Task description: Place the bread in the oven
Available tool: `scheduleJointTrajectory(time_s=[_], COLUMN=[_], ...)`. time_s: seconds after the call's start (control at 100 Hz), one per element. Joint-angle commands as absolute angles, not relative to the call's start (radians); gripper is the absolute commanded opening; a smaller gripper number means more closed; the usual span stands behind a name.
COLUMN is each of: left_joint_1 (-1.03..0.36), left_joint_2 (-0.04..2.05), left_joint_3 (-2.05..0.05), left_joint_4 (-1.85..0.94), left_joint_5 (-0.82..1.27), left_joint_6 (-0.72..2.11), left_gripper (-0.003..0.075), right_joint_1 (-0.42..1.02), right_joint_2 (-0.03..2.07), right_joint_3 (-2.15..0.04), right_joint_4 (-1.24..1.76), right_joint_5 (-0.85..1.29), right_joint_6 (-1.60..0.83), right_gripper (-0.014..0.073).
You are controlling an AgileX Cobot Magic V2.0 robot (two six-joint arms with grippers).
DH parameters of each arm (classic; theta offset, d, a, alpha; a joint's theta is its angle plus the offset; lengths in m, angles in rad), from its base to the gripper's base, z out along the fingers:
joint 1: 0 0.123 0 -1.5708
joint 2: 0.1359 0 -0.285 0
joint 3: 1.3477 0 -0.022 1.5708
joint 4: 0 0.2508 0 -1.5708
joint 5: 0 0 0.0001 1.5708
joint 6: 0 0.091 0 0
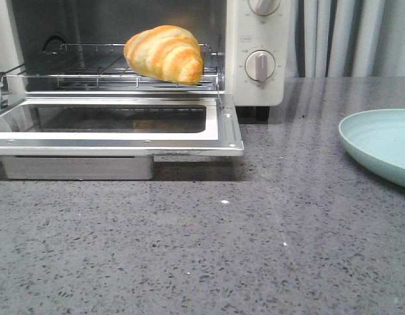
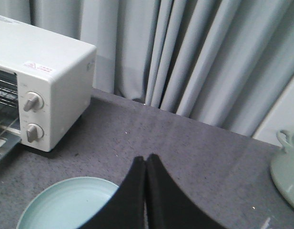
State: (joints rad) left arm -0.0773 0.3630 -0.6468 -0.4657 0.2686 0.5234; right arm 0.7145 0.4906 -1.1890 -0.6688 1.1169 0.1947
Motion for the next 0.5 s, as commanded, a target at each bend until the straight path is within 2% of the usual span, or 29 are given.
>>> scheduleJointTrajectory(time_s=[0.0,0.31,0.49], left_joint_1=[-0.076,-0.076,-0.076], left_joint_2=[0.368,0.328,0.313], left_joint_3=[-0.651,-0.547,-0.498], left_joint_4=[-0.481,-0.481,-0.481], left_joint_5=[0.193,0.052,0.053], left_joint_6=[0.520,0.520,0.522], left_gripper=[-0.0020,-0.0020,-0.0020], right_joint_1=[0.709,0.709,0.709], right_joint_2=[0.426,0.234,0.155], right_joint_3=[-1.144,-0.986,-0.918], right_joint_4=[-0.753,-0.898,-1.014], right_joint_5=[1.082,1.148,1.228], right_joint_6=[0.209,0.214,0.251], right_gripper=[-0.0054,-0.0054,-0.0054])
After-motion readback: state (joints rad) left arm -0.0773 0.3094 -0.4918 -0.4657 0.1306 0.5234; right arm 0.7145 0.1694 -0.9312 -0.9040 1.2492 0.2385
